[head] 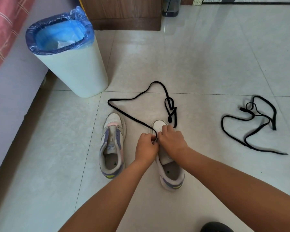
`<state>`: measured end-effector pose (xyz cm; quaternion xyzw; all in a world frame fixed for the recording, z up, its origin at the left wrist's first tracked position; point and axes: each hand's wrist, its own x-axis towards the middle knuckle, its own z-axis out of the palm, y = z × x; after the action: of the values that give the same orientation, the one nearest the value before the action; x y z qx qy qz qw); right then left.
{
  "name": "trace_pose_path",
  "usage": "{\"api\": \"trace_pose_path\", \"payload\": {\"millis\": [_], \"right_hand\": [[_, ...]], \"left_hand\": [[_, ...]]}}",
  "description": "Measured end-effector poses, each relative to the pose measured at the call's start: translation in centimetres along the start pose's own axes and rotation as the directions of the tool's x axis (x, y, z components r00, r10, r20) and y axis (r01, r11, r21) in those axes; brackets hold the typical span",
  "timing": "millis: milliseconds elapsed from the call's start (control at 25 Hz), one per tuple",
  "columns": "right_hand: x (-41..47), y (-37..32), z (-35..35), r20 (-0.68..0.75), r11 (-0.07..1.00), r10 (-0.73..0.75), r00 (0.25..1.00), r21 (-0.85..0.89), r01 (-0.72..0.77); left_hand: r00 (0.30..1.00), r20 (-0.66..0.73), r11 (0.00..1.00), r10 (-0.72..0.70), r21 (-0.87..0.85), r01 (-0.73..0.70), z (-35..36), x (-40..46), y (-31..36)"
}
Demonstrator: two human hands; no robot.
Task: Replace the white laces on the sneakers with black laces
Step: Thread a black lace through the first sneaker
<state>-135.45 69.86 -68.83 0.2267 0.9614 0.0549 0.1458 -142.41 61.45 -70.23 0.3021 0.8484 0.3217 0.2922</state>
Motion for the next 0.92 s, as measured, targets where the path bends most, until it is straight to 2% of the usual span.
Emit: {"api": "trace_pose_path", "payload": {"millis": [120, 160, 240, 320, 400, 520, 600, 640, 680, 800, 840, 920], "right_hand": [[-0.6, 1.7, 1.8, -0.291, 0.985, -0.172, 0.941, -0.062, 0.161], [-0.8, 2.4, 2.4, -0.394, 0.977, -0.205, 0.896, -0.025, 0.213], [-0.5, 3.3, 3.3, -0.499, 0.942, -0.210, 0.841, 0.128, 0.311], [0.0, 3.7, 3.9, -0.542, 0.897, -0.221, 0.811, 0.213, 0.386], [0.0, 3.9, 4.0, -0.580, 0.883, -0.244, 0.777, 0.200, 0.426], [-0.6, 3.9, 3.7, -0.657, 0.889, -0.295, 0.694, 0.077, 0.452], [-0.8, 3.3, 3.5, -0.661, 0.832, -0.435, 0.612, -0.035, 0.553], [-0.6, 2.9, 3.5, -0.640, 0.811, -0.479, 0.601, -0.060, 0.582], [-0.4, 2.7, 3.5, -0.615, 0.823, -0.464, 0.638, -0.034, 0.567], [0.0, 3.0, 3.4, -0.541, 0.937, -0.158, 0.826, 0.181, 0.298], [0.0, 3.1, 3.5, -0.502, 0.946, -0.096, 0.859, 0.222, 0.236], [0.0, 3.0, 3.5, -0.458, 0.927, -0.071, 0.886, 0.298, 0.229]], "left_hand": [[0.998, -0.002, 0.993, -0.069, -0.099, 0.068, 0.0, 0.1, -0.2], [0.996, 0.005, 0.983, -0.093, -0.155, 0.093, 0.2, 0.1, -0.5], [0.989, 0.015, 0.955, -0.147, -0.258, 0.145, 0.3, -0.1, -0.6], [0.983, 0.002, 0.935, -0.186, -0.308, 0.177, 0.4, -0.3, -0.5], [0.979, 0.002, 0.923, -0.203, -0.332, 0.192, 0.4, -0.5, -0.5], [0.980, -0.007, 0.926, -0.200, -0.327, 0.187, 0.6, -0.5, -0.6], [0.982, -0.017, 0.931, -0.190, -0.321, 0.174, 0.6, -0.7, -0.5], [0.982, -0.021, 0.931, -0.186, -0.323, 0.170, 0.6, -0.7, -0.4], [0.980, -0.017, 0.925, -0.196, -0.336, 0.180, 0.6, -0.7, -0.4], [0.968, 0.018, 0.884, -0.252, -0.402, 0.238, 0.5, -0.7, -0.3], [0.965, 0.025, 0.875, -0.261, -0.417, 0.247, 0.4, -0.8, -0.2], [0.961, 0.041, 0.852, -0.272, -0.455, 0.260, 0.3, -0.9, -0.1]]}}
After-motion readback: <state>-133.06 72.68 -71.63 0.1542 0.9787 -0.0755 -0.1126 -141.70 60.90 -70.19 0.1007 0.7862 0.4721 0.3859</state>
